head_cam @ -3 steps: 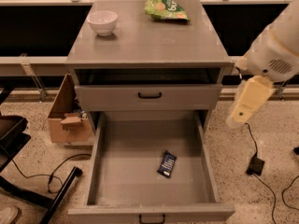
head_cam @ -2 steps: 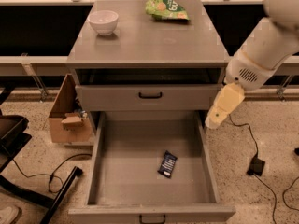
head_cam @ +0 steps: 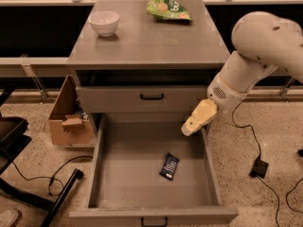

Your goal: Pick rxbar blueberry from middle drawer and place on counter

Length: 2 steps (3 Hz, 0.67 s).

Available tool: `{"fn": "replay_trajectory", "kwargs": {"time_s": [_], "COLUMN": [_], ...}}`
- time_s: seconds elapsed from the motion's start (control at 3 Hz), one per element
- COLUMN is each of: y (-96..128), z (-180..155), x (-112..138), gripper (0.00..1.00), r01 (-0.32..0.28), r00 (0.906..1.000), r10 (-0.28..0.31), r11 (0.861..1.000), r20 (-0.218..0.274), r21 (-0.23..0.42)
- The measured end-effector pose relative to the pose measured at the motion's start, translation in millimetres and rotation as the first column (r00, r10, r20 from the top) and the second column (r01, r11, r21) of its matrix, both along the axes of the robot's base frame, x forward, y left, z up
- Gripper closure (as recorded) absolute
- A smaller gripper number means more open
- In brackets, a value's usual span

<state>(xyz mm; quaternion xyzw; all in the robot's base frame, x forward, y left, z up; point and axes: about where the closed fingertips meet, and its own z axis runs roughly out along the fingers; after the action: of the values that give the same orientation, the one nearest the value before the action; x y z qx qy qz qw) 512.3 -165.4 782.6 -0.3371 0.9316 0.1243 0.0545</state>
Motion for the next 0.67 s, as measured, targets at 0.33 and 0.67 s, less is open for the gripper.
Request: {"fn": "replay_trajectory", "kwargs": {"time_s": [0.33,0.67], "y": [13.0,15.1], "z": [-33.2,-33.3], "x": [-0.6,-0.3], "gripper": [0.0,0.0], "r01": [0.125,0.177], "r00": [0.9857,0.9761], "r10": [-0.129,-0.181], "r11": [0.991,0.983], "r20": [-0.109,-0.121], "r21": [-0.035,-0.04]}}
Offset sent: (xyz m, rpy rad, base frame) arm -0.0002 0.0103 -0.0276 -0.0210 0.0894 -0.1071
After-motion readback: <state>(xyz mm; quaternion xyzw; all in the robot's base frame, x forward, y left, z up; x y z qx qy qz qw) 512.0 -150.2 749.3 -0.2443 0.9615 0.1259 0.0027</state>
